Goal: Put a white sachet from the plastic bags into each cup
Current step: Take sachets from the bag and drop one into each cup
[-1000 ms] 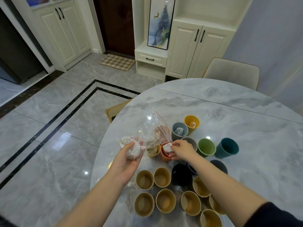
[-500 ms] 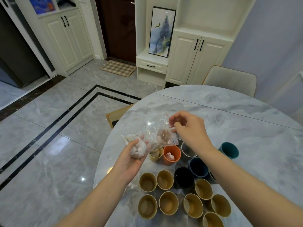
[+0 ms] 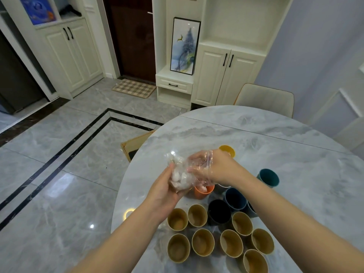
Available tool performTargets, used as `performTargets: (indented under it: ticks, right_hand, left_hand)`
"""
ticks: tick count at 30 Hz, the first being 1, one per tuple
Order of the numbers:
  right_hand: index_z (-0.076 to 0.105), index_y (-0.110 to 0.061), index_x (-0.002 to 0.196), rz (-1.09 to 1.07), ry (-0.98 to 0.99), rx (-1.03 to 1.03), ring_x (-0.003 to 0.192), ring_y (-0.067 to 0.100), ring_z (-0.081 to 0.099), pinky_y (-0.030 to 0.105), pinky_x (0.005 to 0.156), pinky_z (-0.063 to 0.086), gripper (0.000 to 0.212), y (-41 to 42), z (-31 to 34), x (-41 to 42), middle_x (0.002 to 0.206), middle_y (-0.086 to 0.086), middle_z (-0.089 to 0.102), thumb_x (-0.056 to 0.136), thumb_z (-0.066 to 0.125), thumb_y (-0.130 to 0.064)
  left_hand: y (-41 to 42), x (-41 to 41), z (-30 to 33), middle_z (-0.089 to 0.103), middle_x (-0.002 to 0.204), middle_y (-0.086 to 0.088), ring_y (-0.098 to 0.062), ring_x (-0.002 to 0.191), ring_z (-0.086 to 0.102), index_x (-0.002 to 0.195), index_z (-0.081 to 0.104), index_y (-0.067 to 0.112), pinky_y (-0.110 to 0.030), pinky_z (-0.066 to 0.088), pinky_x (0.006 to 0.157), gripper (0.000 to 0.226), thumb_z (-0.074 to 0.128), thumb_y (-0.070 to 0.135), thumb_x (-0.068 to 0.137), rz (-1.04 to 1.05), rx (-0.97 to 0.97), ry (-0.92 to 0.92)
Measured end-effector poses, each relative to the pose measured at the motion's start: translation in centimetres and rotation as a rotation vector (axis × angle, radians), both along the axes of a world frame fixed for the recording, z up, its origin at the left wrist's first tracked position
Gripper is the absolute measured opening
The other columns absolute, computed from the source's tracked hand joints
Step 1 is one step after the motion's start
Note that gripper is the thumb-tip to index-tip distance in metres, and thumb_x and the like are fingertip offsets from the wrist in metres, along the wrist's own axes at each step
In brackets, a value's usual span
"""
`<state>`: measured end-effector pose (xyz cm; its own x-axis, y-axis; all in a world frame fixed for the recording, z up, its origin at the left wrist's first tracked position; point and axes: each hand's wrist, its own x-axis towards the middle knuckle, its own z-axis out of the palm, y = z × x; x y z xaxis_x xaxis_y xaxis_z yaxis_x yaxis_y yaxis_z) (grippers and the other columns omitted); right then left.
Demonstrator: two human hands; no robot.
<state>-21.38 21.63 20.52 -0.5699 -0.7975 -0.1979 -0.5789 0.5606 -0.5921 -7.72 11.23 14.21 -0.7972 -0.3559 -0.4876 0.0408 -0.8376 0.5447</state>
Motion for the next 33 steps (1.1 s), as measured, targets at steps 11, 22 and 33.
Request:
performTargets:
  ticks: [11, 22, 33]
  right_hand:
    - [0.074, -0.029, 0.097, -0.080, -0.096, -0.222, 0.088, 0.005, 0.071, 0.027, 0.083, 0.059, 0.024, 1.1, -1.8, -1.4, 0.091, -0.009, 0.076, 0.076, 0.082, -0.038]
    - [0.071, -0.028, 0.114, -0.005, -0.174, -0.154, 0.092, 0.013, 0.072, 0.041, 0.086, 0.060, 0.036, 2.6, -3.4, -2.5, 0.097, -0.002, 0.076, 0.078, 0.070, -0.031]
    - [0.075, -0.031, 0.110, -0.201, -0.262, -0.258, 0.095, 0.006, 0.070, 0.027, 0.086, 0.059, 0.025, 6.8, -3.2, -5.3, 0.104, -0.010, 0.075, 0.086, 0.074, -0.024]
  left_hand:
    - [0.7, -1.3, -0.3, 0.071, 0.126, -0.017, -0.031, 0.110, 0.070, 0.128, 0.066, 0.010, -0.039, 0.063, 0.076, 0.033, 0.061, 0.023, 0.098, 0.104, -0.040, -0.047]
    - [1.8, -3.2, -0.9, 0.072, 0.122, -0.018, -0.029, 0.099, 0.073, 0.123, 0.066, 0.004, -0.038, 0.062, 0.069, 0.031, 0.066, 0.012, 0.093, 0.018, -0.096, -0.093]
    - [3.6, -7.1, -2.2, 0.069, 0.125, -0.019, -0.034, 0.105, 0.072, 0.134, 0.057, 0.012, -0.037, 0.062, 0.063, 0.049, 0.073, 0.017, 0.088, 0.046, 0.015, -0.151]
